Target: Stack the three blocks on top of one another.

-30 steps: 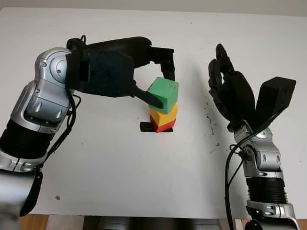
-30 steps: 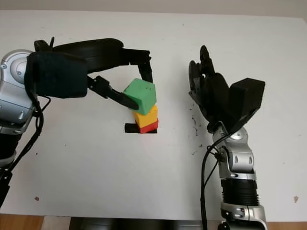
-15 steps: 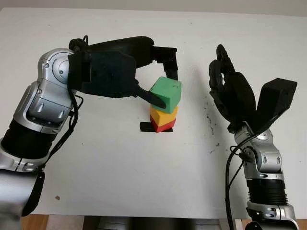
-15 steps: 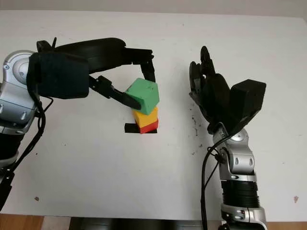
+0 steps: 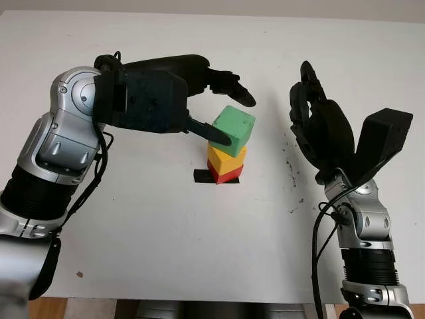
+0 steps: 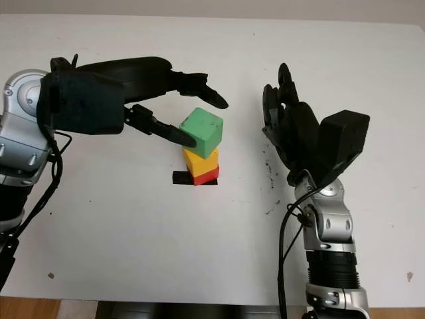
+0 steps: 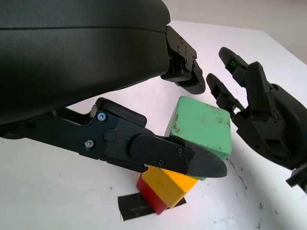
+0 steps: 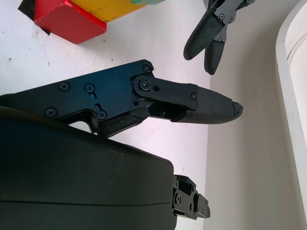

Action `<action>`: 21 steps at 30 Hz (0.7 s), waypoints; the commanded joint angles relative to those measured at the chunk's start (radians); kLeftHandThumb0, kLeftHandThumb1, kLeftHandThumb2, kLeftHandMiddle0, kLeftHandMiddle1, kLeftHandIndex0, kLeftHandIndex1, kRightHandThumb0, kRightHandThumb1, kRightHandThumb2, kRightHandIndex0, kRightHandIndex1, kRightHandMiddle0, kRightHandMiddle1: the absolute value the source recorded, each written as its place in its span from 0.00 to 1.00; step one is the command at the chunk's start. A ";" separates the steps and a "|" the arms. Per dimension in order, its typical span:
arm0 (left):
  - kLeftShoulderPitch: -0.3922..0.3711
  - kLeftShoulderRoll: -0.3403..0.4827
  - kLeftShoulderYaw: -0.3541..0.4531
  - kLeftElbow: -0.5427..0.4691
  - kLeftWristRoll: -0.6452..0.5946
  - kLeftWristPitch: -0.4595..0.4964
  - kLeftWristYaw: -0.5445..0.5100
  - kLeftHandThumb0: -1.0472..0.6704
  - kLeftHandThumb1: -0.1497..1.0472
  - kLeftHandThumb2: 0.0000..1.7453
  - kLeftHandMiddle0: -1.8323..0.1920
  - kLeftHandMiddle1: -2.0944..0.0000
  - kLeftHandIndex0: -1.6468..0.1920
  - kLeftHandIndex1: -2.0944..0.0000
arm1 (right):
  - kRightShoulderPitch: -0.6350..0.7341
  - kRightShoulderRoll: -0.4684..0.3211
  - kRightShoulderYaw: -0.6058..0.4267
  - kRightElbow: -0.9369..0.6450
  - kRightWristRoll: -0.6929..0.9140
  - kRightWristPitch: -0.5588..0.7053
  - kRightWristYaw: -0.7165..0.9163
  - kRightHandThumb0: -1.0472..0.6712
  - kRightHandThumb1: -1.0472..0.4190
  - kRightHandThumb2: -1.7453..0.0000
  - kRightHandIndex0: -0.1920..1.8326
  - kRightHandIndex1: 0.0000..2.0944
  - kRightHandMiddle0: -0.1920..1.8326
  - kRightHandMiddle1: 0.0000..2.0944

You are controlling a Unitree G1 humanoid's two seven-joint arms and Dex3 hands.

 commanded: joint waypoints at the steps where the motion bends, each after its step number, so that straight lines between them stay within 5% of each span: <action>1: -0.020 0.008 0.008 -0.013 -0.019 0.003 -0.019 0.15 1.00 0.07 0.95 0.98 0.78 0.92 | 0.013 0.002 -0.006 -0.030 0.004 0.008 -0.004 0.22 0.00 0.67 0.00 0.00 0.00 0.00; 8: -0.027 0.032 0.023 -0.037 -0.064 0.060 -0.080 0.10 1.00 0.07 0.97 0.98 0.86 0.97 | 0.016 -0.001 -0.004 -0.022 0.002 -0.005 0.001 0.23 0.00 0.65 0.00 0.00 0.00 0.00; 12: -0.001 0.031 0.120 -0.042 -0.202 0.118 -0.102 0.07 1.00 0.28 1.00 1.00 0.98 0.99 | 0.017 0.006 -0.008 -0.022 0.007 -0.007 -0.001 0.22 0.00 0.65 0.00 0.00 0.00 0.00; 16: 0.057 0.004 0.249 -0.059 -0.267 0.137 0.046 0.10 1.00 0.42 1.00 1.00 1.00 1.00 | 0.013 0.001 -0.007 -0.012 0.003 -0.019 0.006 0.22 0.00 0.65 0.00 0.00 0.00 0.00; 21: 0.096 -0.069 0.380 -0.038 -0.349 0.202 0.252 0.10 1.00 0.36 1.00 0.99 1.00 1.00 | 0.006 -0.005 -0.010 -0.005 -0.002 -0.030 0.007 0.21 0.00 0.65 0.00 0.00 0.00 0.00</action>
